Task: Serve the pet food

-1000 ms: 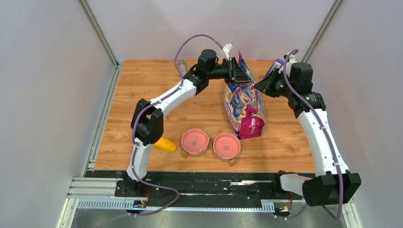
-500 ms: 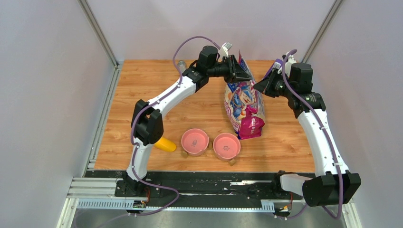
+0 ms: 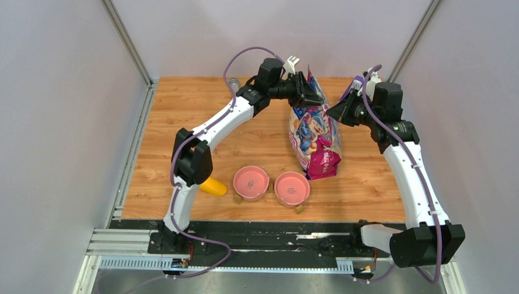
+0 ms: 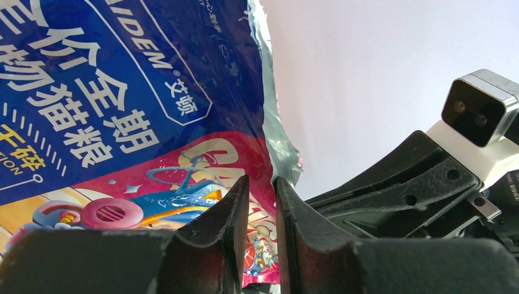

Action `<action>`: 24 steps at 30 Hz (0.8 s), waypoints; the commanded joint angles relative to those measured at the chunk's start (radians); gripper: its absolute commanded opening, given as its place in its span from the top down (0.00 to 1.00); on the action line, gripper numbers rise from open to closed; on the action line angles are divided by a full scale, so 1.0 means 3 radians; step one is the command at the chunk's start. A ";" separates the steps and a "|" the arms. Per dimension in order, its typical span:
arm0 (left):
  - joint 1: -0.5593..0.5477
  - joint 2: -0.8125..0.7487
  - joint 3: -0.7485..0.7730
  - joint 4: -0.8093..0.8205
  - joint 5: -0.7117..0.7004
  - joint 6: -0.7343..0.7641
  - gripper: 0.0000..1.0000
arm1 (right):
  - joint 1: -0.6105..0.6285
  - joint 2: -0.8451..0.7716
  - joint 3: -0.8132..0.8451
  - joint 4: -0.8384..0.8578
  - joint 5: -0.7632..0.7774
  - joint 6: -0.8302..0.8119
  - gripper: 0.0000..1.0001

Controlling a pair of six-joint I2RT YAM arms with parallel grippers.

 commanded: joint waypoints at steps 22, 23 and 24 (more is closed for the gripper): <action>-0.0016 -0.0010 0.0033 0.0203 0.0165 0.0129 1.00 | 0.0001 0.0391 0.0554 -0.0192 0.0095 0.0252 0.67; -0.0010 -0.0023 0.0022 0.0222 0.0166 0.0114 1.00 | 0.0002 0.0409 0.0556 -0.0189 0.0097 0.0257 0.72; -0.0008 -0.0026 0.0007 0.0224 0.0166 0.0111 1.00 | 0.0003 0.0415 0.0551 -0.0189 0.0103 0.0257 0.76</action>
